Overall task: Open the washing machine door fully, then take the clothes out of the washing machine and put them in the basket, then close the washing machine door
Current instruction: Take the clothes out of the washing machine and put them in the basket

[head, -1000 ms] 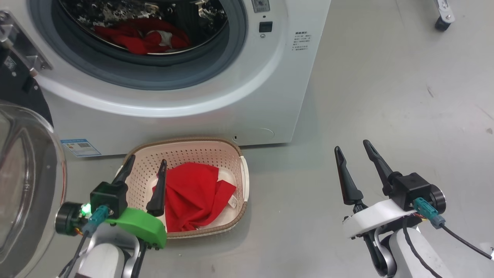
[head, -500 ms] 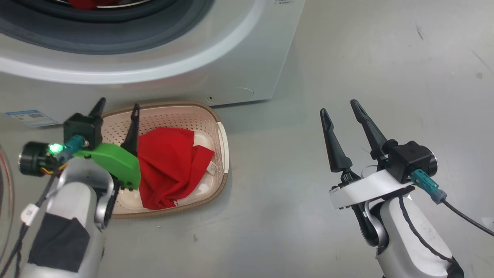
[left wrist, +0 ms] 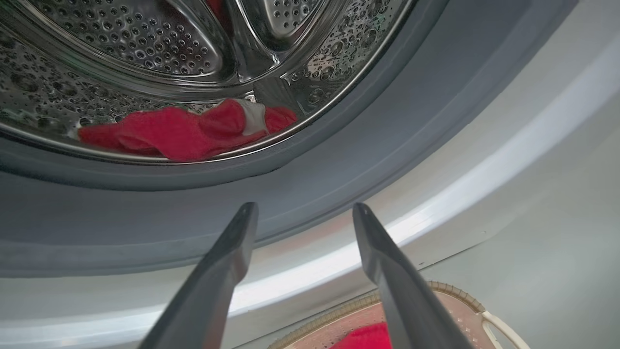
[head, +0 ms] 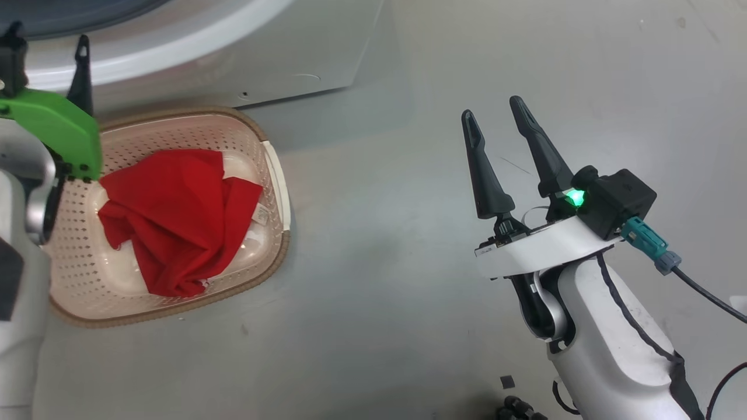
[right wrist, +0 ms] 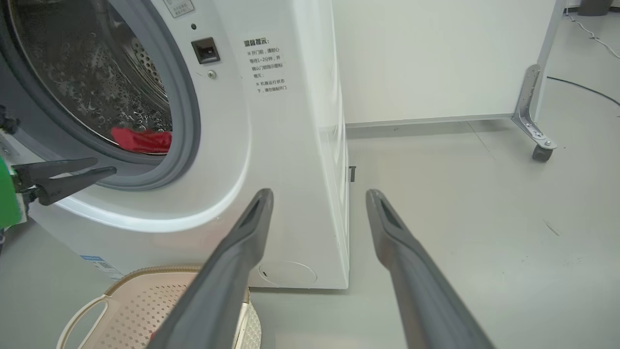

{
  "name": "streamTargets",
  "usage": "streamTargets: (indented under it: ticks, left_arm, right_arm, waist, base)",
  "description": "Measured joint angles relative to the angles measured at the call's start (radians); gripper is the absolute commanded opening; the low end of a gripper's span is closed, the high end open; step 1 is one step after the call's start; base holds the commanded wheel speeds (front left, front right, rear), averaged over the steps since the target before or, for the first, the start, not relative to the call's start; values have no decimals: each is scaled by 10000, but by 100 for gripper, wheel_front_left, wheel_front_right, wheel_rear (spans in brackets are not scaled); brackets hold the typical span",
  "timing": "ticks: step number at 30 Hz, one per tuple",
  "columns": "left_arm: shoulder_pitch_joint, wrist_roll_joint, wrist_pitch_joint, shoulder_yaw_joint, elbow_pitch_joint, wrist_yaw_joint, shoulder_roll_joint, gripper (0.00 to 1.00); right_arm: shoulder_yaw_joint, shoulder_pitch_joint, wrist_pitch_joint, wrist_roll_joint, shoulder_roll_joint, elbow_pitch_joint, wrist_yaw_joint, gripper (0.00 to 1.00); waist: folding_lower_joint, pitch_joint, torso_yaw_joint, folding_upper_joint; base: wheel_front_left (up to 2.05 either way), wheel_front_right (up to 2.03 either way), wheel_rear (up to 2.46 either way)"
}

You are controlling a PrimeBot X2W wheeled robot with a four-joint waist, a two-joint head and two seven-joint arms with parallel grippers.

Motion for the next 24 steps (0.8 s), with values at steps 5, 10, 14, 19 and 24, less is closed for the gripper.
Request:
streamTargets:
  ticks: [5,10,14,19,24]
  left_arm:
    - [-616,180,288,71,232,-125,449,100]
    - [-1452,424,583,115,387,-257,936,100]
    - [-1984,558,840,157,619,-339,1313,100]
    - [-2590,673,1289,205,940,-430,1873,100]
    - [-3083,947,1624,222,1175,-522,2443,100]
  right_arm:
    - [242,-205,0,295,0,-109,-117,100]
    - [445,-371,0,623,2,-190,-211,100]
    - [533,-403,0,731,4,-219,-290,100]
    - [627,-535,0,863,12,-274,-370,100]
    - [736,-595,0,1012,15,-336,-462,100]
  waist:
    - [0,350,-433,0]
    - [0,714,-922,0]
    - [0,948,-1242,0]
    - [0,1191,-1546,0]
    - [0,1383,-1768,0]
  base:
    - [0,0,0]
    - [0,0,0]
    - [0,0,0]
    - [0,0,0]
    - [0,0,0]
